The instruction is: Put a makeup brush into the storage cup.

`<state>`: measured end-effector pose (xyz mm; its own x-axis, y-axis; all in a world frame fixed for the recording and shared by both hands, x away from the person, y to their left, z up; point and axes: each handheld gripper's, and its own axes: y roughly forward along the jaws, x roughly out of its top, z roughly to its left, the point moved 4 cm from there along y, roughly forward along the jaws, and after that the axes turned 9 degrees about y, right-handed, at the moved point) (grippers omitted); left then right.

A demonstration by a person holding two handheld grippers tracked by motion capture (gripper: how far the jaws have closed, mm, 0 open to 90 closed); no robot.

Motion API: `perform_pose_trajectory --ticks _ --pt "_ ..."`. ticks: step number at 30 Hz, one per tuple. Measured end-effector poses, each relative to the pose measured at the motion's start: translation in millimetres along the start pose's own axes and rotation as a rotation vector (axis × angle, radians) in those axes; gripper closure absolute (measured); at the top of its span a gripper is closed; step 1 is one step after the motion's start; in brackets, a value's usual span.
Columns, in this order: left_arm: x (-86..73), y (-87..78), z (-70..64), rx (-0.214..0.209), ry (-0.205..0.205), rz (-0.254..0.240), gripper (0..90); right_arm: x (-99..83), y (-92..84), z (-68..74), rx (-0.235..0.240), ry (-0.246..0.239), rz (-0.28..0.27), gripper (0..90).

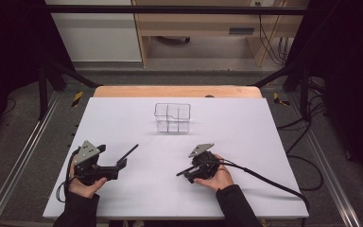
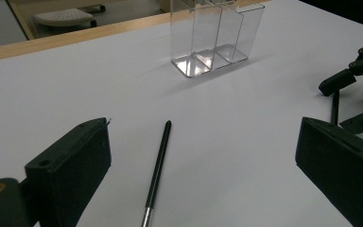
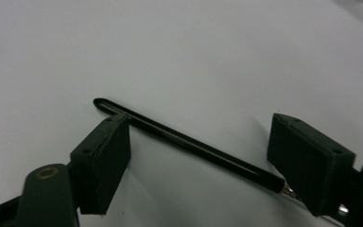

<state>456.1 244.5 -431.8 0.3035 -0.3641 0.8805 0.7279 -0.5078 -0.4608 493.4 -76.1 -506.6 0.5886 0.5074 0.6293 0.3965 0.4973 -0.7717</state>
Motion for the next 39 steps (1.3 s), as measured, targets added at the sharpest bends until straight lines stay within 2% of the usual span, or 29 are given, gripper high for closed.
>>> perform_pose_trajectory --ticks 14,18,30,39 --pt "-0.1 -0.3 -0.3 -0.004 0.001 0.0 3.7 0.1 -5.1 -0.6 -0.025 0.022 0.014 46.4" --pt "-0.1 -0.4 -0.3 -0.005 0.001 0.0 3.9 -0.3 -7.0 0.4 -0.027 0.023 0.02 56.2" --pt "0.0 -0.8 -0.1 -0.006 0.0 -0.002 4.1 -1.5 -10.5 1.6 -0.034 0.023 0.039 75.8" --pt "-0.1 -0.8 -0.2 -0.008 0.0 -0.001 4.3 -3.1 -12.2 3.2 -0.043 0.031 0.046 83.8"
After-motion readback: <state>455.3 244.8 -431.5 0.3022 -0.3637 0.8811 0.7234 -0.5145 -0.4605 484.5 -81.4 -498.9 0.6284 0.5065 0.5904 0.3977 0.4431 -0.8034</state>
